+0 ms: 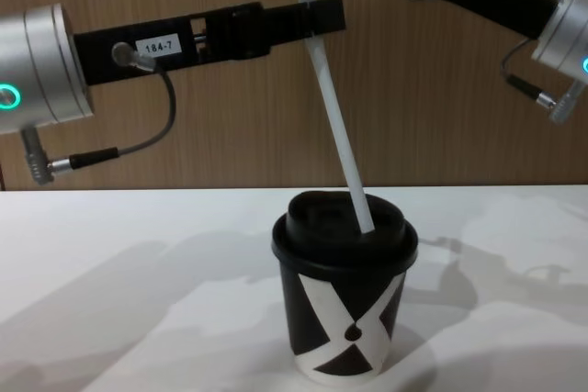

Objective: Pick up the straw with one hand, pass it to the other hand, and insert it into the cup.

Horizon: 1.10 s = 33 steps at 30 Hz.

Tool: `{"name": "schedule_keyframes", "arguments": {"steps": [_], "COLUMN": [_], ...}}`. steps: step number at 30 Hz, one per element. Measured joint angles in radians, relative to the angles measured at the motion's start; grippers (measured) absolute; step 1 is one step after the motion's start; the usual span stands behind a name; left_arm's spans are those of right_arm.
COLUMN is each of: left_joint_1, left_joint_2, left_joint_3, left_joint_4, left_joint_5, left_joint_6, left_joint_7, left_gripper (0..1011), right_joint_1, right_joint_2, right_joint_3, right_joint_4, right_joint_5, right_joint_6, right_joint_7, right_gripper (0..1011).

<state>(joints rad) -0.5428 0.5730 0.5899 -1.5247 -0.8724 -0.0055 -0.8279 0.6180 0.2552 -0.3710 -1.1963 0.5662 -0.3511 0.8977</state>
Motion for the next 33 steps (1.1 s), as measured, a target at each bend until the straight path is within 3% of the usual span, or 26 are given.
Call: {"name": "schedule_keyframes", "arguments": {"steps": [14,33], "left_joint_1": [-0.002,-0.005], "left_joint_2": [-0.008,-0.023], "left_joint_3": [-0.007,-0.008], "left_joint_4": [0.002,0.008], "left_joint_5": [-0.002,-0.056], "left_joint_6": [-0.008,0.005], "left_joint_7": [0.000,-0.020], "left_gripper": [4,4], "right_joint_1": [0.000,0.000], "right_joint_2": [0.000,0.000], "right_joint_3": [0.000,0.000], "right_joint_4": [0.000,0.000], "right_joint_5": [0.000,0.000], "right_joint_6": [0.000,0.000], "right_joint_7": [0.000,0.000], "right_gripper": [1001,1001]}}
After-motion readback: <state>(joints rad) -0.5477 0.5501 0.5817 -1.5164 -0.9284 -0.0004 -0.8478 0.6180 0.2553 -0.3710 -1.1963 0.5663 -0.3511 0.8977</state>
